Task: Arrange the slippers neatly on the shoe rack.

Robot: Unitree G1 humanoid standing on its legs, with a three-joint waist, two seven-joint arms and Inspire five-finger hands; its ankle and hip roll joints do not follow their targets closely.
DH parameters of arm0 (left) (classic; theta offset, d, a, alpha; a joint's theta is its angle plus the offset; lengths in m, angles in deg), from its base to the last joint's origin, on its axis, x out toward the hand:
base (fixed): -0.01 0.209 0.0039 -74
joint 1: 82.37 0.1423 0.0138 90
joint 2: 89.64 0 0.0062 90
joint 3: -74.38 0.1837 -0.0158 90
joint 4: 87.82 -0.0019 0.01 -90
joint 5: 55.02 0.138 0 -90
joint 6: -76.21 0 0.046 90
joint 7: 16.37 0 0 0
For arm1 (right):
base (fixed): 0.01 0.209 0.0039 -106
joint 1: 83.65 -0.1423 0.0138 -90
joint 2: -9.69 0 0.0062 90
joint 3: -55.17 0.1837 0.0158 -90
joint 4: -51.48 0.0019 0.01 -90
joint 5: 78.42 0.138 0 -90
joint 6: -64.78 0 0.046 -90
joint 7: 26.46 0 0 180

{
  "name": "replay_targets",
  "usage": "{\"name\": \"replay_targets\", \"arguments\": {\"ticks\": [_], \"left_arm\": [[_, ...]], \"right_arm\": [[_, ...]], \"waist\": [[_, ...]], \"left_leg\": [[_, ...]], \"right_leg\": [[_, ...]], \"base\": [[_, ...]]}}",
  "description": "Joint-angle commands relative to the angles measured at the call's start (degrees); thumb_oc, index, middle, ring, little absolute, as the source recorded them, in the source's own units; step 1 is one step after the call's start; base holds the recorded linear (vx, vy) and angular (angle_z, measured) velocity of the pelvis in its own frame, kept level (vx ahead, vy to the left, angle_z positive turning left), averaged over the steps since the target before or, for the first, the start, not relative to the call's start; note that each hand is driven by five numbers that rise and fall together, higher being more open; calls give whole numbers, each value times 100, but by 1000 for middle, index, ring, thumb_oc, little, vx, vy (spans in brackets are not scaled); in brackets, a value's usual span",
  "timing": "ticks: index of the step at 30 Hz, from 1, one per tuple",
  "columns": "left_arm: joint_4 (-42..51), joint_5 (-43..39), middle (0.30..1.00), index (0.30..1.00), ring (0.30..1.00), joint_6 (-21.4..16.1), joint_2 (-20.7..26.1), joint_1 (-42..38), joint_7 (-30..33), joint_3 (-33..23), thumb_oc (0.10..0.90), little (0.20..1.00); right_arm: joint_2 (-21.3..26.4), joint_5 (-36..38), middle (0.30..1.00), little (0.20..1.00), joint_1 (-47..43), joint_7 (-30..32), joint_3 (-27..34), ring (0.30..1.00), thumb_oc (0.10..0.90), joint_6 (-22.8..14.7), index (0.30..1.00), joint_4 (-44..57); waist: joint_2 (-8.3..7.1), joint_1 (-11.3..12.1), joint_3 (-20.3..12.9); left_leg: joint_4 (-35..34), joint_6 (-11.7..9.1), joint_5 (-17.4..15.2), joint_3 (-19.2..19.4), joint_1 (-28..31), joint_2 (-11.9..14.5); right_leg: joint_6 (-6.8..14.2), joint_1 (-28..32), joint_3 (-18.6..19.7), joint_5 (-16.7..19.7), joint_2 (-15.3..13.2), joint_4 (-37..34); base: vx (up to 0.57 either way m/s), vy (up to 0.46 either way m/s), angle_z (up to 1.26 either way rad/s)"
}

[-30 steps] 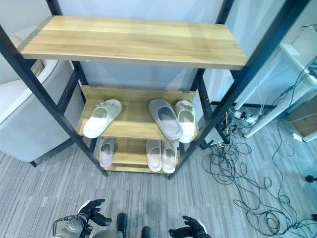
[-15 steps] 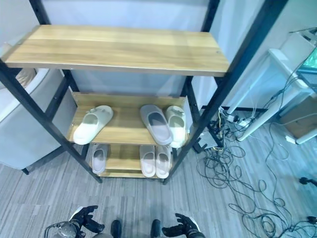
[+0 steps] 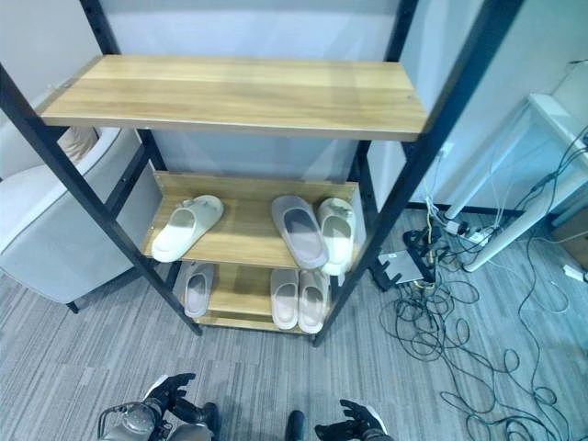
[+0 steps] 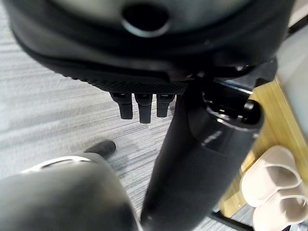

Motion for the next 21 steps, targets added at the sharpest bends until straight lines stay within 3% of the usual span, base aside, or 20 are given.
{"name": "replay_targets", "arguments": {"ticks": [1, 4, 8, 11, 13, 17, 21], "left_arm": [[11, 178, 900, 900, 900, -135, 115, -262, -33, 37, 800, 900], [21, 132, 900, 900, 900, -139, 224, -406, 11, 11, 800, 900], [49, -1, 900, 900, 900, -138, 322, -432, 48, -96, 800, 900], [29, -45, 900, 900, 900, -130, 362, -396, 57, -125, 800, 900], [4, -51, 900, 900, 900, -153, 358, -360, 42, -174, 800, 900], [-22, 115, 900, 900, 900, -132, 345, -237, 2, -183, 800, 900], [44, 285, 900, 900, 900, -133, 331, -137, -4, -182, 800, 900]], "right_arm": [[34, -106, 900, 900, -38, 15, 140, 900, 800, -132, 900, 253], [-52, -150, 900, 900, -248, 22, 43, 900, 800, -125, 900, 233], [-108, -174, 900, 900, -372, 21, -36, 900, 800, -131, 900, 293], [-136, -162, 900, 900, -319, 22, -86, 900, 800, -168, 900, 389], [-116, -267, 900, 900, -299, 48, -148, 900, 800, -179, 900, 434], [41, -428, 900, 900, -191, 109, -208, 900, 800, -239, 900, 864], [352, -573, 900, 900, 16, 56, -196, 900, 800, -330, 900, 2023]], "waist": [[-166, 142, -51], [-261, 219, -10], [-289, 333, 12], [-287, 306, -9], [-301, 383, 13], [-256, 374, -107], [-208, 319, -167]], "left_leg": [[-8, -167, -11, 95, -235, -215], [-75, -51, -102, 249, -281, -385], [-184, 43, -118, 391, -246, -436], [-305, 104, -125, 412, -40, -548], [-342, 126, -177, 465, 68, -622], [-538, 88, -129, 408, 314, -672], [-538, 50, -131, 358, 412, -649]], "right_leg": [[722, 391, 121, -784, -203, 585], [906, 147, 277, -459, -422, 484], [953, -100, 261, -354, -448, 651], [816, -179, 403, -463, -30, 911], [788, -97, 125, -457, 7, 779], [734, 241, 98, -480, 221, 454], [709, 457, -11, -464, 236, 242]], "base": [[50, 232, -31], [-18, 212, -36], [-12, 102, -40], [42, 99, -33], [26, 4, -4], [104, -56, 14], [56, -24, -2]]}}
